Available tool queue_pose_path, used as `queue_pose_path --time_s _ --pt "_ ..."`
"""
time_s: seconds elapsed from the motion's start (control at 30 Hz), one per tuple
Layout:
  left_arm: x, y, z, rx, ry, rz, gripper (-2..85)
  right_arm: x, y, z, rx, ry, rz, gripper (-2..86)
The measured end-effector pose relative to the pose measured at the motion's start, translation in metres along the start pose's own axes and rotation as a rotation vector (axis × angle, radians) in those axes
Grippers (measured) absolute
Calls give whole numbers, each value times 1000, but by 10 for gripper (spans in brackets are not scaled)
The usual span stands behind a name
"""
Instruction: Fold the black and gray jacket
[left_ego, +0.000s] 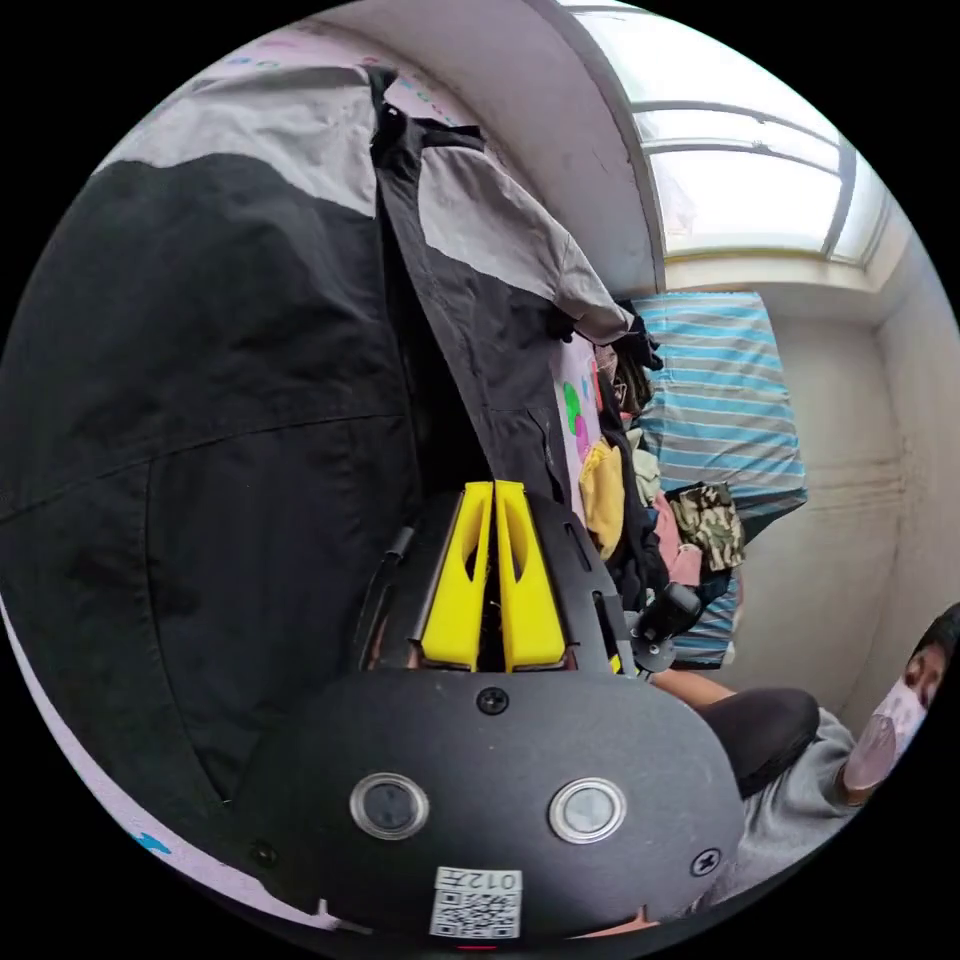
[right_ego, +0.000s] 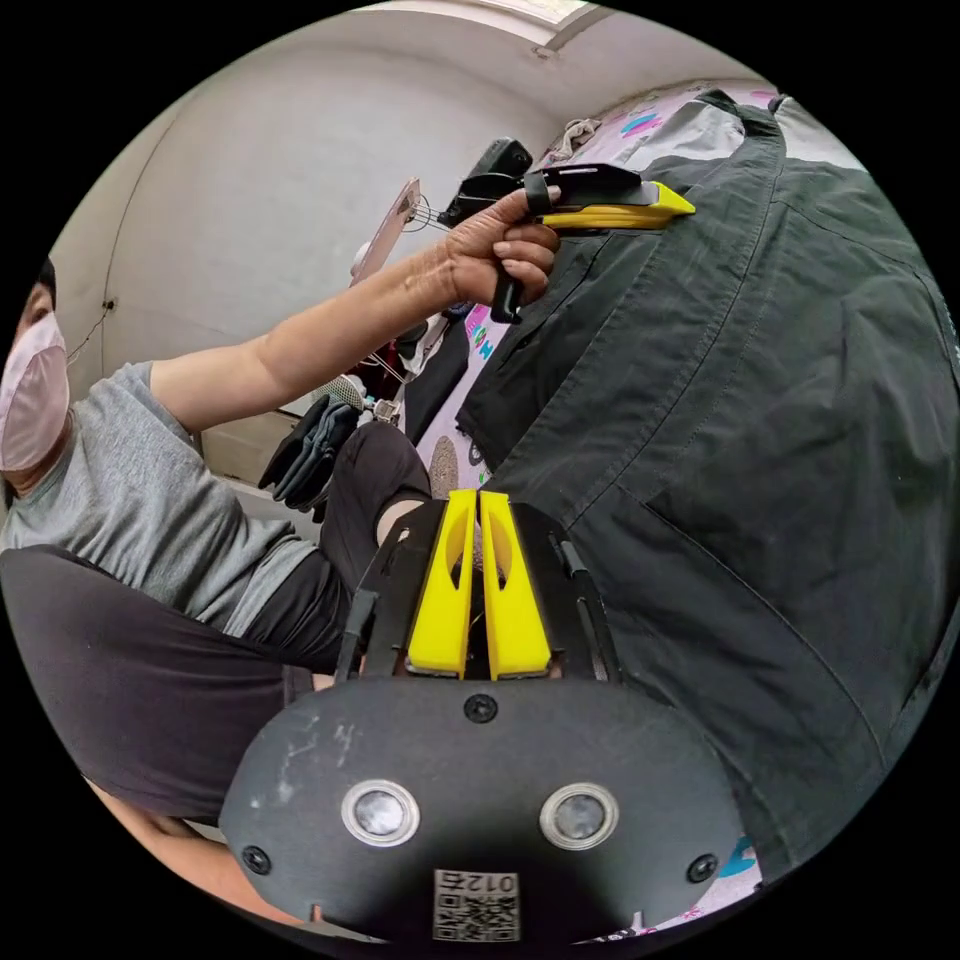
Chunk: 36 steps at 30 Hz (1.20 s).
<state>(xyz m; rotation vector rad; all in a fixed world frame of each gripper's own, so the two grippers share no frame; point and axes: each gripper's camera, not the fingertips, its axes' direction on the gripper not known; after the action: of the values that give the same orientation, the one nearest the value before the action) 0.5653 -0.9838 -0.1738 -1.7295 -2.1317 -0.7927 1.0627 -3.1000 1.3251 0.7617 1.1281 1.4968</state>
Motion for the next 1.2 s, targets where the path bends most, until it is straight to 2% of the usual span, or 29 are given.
queue_pose_path --time_s 0.1,0.4,0.47,0.63,0.73,0.8,0.9,1.0,1.1,1.13,1.2 --pt "24 2 0 -18 -182 113 4 4 -11 26 -53 27 -7 -10" --pt "34 8 39 -99 -471 154 0 4 -51 115 -263 220 -6 -9" --pt "40 11 39 -78 -501 157 1 -1 -62 129 -282 255 1 -9" --pt "80 41 6 101 -529 211 4 -25 -83 146 -301 322 -17 -7" --pt "97 70 26 -16 -445 248 5 -43 -94 152 -291 354 -26 0" --pt "92 98 63 -184 -368 245 5 -50 -101 152 -277 348 -16 8" --pt "84 131 91 -272 -397 227 3 -67 -106 138 -189 346 3 25" --pt "87 146 89 -235 -390 250 1 -100 -103 91 -52 359 -6 54" --pt "95 150 90 -230 -423 302 -1 -124 -78 -9 161 546 66 58" --pt "97 150 90 -229 -430 316 -1 -117 -61 -62 265 615 179 61" --pt "106 153 93 -226 -466 372 -1 -94 -23 -141 430 584 393 70"
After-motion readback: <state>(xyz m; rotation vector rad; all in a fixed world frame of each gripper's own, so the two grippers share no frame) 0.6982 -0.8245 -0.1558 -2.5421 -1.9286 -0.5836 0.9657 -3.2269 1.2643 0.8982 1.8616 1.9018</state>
